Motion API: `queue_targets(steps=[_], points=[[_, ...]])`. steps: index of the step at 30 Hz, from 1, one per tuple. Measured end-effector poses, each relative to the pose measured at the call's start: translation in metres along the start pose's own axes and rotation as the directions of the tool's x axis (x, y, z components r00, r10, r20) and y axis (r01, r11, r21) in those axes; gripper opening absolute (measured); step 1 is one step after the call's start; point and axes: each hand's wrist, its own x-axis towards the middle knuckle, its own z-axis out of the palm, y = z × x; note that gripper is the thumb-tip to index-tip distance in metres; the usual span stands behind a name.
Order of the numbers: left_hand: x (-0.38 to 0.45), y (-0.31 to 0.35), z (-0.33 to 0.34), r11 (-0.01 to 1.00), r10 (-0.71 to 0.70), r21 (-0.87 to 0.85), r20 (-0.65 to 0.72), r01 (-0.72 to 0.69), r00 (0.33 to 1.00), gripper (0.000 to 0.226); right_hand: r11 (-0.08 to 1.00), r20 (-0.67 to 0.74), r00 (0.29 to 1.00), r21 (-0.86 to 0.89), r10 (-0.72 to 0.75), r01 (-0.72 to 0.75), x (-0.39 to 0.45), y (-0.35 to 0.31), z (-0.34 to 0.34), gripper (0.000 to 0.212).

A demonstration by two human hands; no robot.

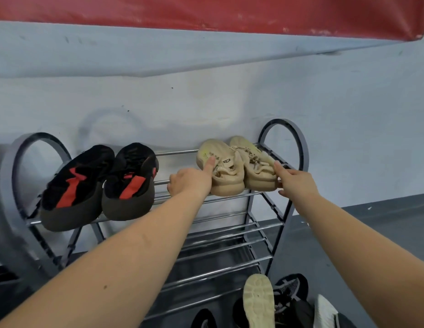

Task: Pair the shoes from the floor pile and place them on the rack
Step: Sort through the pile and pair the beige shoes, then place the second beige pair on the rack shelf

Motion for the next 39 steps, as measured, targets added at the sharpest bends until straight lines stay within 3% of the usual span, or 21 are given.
queue_targets(steps=[4,8,11,14,16,18,22,25,29,34,39], points=[[-0.005,0.005,-0.003,0.999,-0.043,0.014,0.045,0.043,0.998,0.094,0.994,0.117,0.989,-0.069,0.094,-0.087,-0.006,-0.001,-0.005,0.053],[-0.019,0.0,-0.008,1.0,0.025,-0.019,0.09,-0.024,0.996,0.088,0.979,0.237,0.971,-0.201,0.017,0.031,-0.026,-0.001,-0.006,0.06],[-0.038,-0.013,-0.014,0.983,0.178,-0.051,0.007,-0.178,0.984,0.075,0.94,0.243,0.969,-0.318,-0.044,0.122,-0.049,0.001,-0.004,0.075],[-0.068,-0.031,-0.026,0.889,0.458,0.053,-0.097,-0.455,0.884,0.065,0.818,0.212,0.971,-0.537,-0.109,0.209,-0.075,0.007,0.003,0.088],[-0.086,-0.052,-0.031,0.777,0.62,0.177,-0.044,-0.604,0.783,0.064,0.696,0.231,0.959,-0.661,-0.165,0.279,-0.097,0.012,0.011,0.087],[-0.102,-0.079,-0.029,0.673,0.688,0.301,0.078,-0.675,0.721,0.064,0.596,0.294,0.941,-0.729,-0.169,0.335,-0.121,0.019,0.021,0.086],[-0.124,-0.14,-0.014,0.59,0.652,0.416,0.26,-0.692,0.712,0.067,0.464,0.421,0.905,-0.791,-0.061,0.399,-0.163,0.055,0.049,0.086],[-0.132,-0.186,0.005,0.605,0.566,0.453,0.334,-0.655,0.754,0.07,0.327,0.502,0.865,-0.815,-0.016,0.479,-0.19,0.088,0.07,0.085],[-0.141,-0.213,0.029,0.688,0.414,0.43,0.43,-0.585,0.803,0.076,0.221,0.555,0.83,-0.818,0.059,0.531,-0.218,0.133,0.088,0.082],[-0.15,-0.223,0.046,0.597,0.401,0.475,0.522,-0.647,0.753,0.079,0.21,0.551,0.813,-0.831,0.188,0.514,-0.231,0.165,0.09,0.085],[-0.156,-0.222,0.055,0.584,0.382,0.47,0.561,-0.662,0.734,0.081,0.198,0.546,0.816,-0.835,0.191,0.513,-0.232,0.171,0.084,0.084]])
